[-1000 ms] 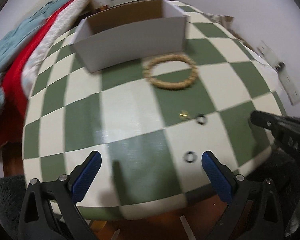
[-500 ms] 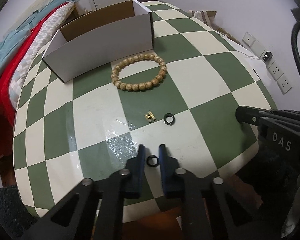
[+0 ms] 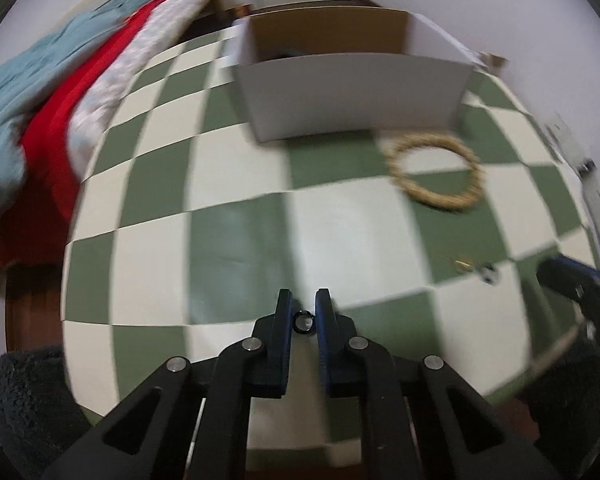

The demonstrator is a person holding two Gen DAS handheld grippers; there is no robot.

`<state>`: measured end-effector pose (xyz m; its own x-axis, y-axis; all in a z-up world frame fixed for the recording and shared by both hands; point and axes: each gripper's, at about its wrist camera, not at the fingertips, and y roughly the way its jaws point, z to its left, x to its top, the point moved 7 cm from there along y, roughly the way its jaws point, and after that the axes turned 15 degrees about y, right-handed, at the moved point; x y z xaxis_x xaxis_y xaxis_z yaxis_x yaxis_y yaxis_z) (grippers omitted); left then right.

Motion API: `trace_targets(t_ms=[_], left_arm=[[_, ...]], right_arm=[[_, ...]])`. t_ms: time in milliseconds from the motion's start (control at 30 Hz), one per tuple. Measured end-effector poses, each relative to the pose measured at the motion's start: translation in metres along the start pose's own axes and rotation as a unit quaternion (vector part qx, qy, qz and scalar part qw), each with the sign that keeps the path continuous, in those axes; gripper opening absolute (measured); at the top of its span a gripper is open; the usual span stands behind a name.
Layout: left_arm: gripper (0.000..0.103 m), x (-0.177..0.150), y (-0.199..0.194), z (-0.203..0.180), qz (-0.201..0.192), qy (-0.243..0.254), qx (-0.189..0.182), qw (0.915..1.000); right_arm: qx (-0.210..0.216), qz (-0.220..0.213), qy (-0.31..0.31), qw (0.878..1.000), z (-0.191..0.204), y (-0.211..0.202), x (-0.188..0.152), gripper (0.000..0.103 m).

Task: Organize jewelry
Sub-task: 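Grasp a small black ring with the left gripper while the right grasps the other black ring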

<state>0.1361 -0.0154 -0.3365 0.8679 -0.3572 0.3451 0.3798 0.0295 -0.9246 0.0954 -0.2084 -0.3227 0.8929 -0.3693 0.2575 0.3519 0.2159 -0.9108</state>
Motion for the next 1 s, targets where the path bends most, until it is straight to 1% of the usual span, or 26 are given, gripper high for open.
trace_targets(t_ms=[67,133,267,300,367,433,467,500,533,600,767,1000], left_arm=[[0.009,-0.001,0.003,0.013,0.003,-0.016,0.005,0.9999],[0.009,-0.004,0.003,0.021,0.003,-0.026,0.006,0.9996],[0.009,-0.006,0.002,0.028,0.002,-0.032,0.006,0.9995],[0.009,-0.006,0.002,0.027,0.002,-0.032,0.006,0.9995],[0.009,-0.004,0.001,0.026,0.001,-0.031,0.003,0.9995],[0.009,-0.003,-0.001,0.024,-0.001,-0.028,0.003,0.9996],[0.009,-0.002,-0.002,0.024,-0.002,-0.028,0.002,0.9996],[0.009,-0.002,-0.003,0.022,-0.003,-0.028,0.001,0.9996],[0.009,-0.002,-0.003,0.022,-0.004,-0.028,0.001,0.9996],[0.009,-0.001,-0.005,0.021,-0.005,-0.029,-0.001,0.9996],[0.009,-0.001,-0.008,0.02,-0.008,-0.029,-0.002,0.9996],[0.009,0.002,-0.014,0.022,-0.014,-0.035,-0.005,0.9993]], right_arm=[[0.006,0.004,-0.014,1.0,0.011,0.004,-0.003,0.031],[0.007,0.007,-0.029,1.0,0.023,0.009,-0.007,0.031],[-0.004,0.009,-0.059,0.998,0.041,0.021,-0.015,0.031],[-0.013,0.008,-0.068,0.998,0.044,0.025,-0.017,0.031],[-0.016,0.008,-0.077,0.997,0.048,0.029,-0.02,0.031],[-0.035,-0.003,-0.096,0.995,0.052,0.031,-0.023,0.03],[-0.04,-0.005,-0.102,0.994,0.054,0.032,-0.023,0.027],[-0.048,-0.008,-0.109,0.993,0.056,0.033,-0.024,0.016],[-0.051,-0.01,-0.113,0.992,0.057,0.034,-0.024,0.011],[-0.056,-0.012,-0.118,0.991,0.058,0.035,-0.024,0.004],[-0.061,-0.017,-0.115,0.991,0.056,0.033,-0.023,0.001],[-0.058,-0.041,-0.111,0.991,0.056,0.018,-0.017,0.0]])
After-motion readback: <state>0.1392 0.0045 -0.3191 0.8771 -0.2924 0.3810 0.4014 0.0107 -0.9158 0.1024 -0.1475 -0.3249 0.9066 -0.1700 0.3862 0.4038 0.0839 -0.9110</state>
